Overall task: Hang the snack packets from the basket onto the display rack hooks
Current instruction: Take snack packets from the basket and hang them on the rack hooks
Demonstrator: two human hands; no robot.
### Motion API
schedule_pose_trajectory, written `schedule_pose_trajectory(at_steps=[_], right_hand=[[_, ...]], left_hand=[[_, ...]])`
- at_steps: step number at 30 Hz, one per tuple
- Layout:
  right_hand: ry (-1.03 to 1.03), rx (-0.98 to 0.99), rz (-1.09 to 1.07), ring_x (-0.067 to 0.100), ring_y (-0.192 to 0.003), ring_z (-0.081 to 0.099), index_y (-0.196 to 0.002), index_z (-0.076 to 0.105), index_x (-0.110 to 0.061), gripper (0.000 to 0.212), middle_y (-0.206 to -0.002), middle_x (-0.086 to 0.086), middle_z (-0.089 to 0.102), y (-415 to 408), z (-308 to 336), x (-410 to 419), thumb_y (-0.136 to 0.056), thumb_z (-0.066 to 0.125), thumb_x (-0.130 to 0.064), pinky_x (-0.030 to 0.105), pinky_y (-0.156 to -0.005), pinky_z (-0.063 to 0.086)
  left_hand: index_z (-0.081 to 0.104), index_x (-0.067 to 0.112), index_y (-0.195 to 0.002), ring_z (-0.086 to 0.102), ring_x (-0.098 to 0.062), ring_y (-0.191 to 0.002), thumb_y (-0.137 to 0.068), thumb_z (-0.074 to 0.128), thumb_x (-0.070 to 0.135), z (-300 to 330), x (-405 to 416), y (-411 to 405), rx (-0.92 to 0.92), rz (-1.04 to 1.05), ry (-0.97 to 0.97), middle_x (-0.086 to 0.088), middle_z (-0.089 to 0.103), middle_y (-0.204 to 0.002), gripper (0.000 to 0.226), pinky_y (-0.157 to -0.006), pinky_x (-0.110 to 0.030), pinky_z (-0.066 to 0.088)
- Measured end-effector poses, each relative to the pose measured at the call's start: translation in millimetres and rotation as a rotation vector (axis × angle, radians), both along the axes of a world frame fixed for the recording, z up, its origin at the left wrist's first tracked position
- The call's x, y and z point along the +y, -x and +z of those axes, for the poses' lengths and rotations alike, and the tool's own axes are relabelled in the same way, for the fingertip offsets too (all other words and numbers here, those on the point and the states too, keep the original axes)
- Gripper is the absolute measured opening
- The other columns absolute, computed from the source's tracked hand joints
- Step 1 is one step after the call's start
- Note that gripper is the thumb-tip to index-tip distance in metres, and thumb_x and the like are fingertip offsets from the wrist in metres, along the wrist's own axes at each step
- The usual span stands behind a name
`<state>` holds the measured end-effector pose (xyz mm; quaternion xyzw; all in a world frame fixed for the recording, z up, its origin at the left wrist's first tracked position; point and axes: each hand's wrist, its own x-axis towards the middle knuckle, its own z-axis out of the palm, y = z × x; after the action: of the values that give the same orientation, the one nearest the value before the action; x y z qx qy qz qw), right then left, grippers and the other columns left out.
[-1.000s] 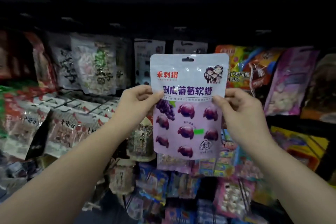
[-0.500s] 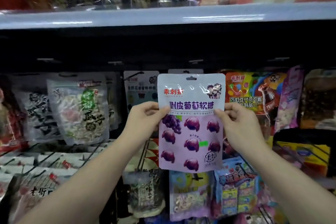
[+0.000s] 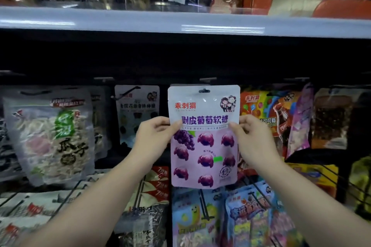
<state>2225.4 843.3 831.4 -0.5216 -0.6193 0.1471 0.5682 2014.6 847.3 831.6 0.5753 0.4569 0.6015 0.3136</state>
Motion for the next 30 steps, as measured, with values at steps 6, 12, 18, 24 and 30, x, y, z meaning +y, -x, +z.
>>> schedule_pose_trajectory(at_steps=[6,12,18,24,30], right_hand=[[0.026,-0.021,0.062,0.022,-0.081,0.066,-0.088,0.062,-0.016,0.013,-0.083,-0.001,0.07,-5.7,-9.7,11.2,-0.095,0.056,-0.025,0.041,-0.075,0.056],[0.015,-0.019,0.117,0.01,-0.082,0.065,-0.093,0.062,-0.015,0.01,-0.085,-0.008,0.068,-10.3,-11.6,22.5,-0.095,0.056,-0.023,0.026,-0.071,0.053],[0.031,-0.017,0.14,0.012,-0.082,0.064,-0.092,0.061,-0.014,0.012,-0.085,-0.006,0.068,-12.3,-16.3,34.6,-0.095,0.056,-0.024,0.03,-0.072,0.053],[0.012,-0.028,0.18,0.004,-0.084,0.061,-0.105,0.054,-0.019,0.013,-0.087,-0.016,0.061,-14.5,-16.5,46.4,-0.095,0.056,-0.027,0.02,-0.065,0.048],[-0.089,-0.196,0.245,-0.003,-0.113,0.048,-0.141,0.032,-0.026,0.061,-0.127,-0.023,0.047,-19.1,-42.7,40.0,-0.089,0.063,-0.031,0.026,-0.096,0.045]], left_hand=[[0.072,0.016,-0.084,0.068,0.001,-0.063,-0.086,0.071,0.028,-7.6,2.5,-1.7,0.031,0.063,-0.007,0.002,0.076,-0.079,0.013,-0.05,-0.008,0.045],[0.073,0.017,-0.086,0.072,-0.006,-0.071,-0.085,0.071,0.031,-13.2,8.0,-4.7,0.043,0.107,0.008,0.001,0.077,-0.081,0.015,-0.063,-0.019,0.051],[0.072,0.02,-0.086,0.07,-0.005,-0.071,-0.084,0.071,0.036,-18.6,15.0,-9.0,0.056,0.172,0.024,0.003,0.076,-0.083,0.016,-0.067,-0.023,0.05],[0.07,0.023,-0.1,0.071,-0.01,-0.09,-0.085,0.07,0.038,-22.3,21.0,-13.9,0.067,0.211,0.017,0.004,0.075,-0.096,0.02,-0.081,-0.028,0.054],[0.046,0.047,-0.12,0.062,-0.005,-0.103,-0.084,0.067,0.037,-50.0,12.3,-13.0,0.16,0.176,-0.129,0.02,0.06,-0.117,0.043,-0.087,-0.032,0.055]])
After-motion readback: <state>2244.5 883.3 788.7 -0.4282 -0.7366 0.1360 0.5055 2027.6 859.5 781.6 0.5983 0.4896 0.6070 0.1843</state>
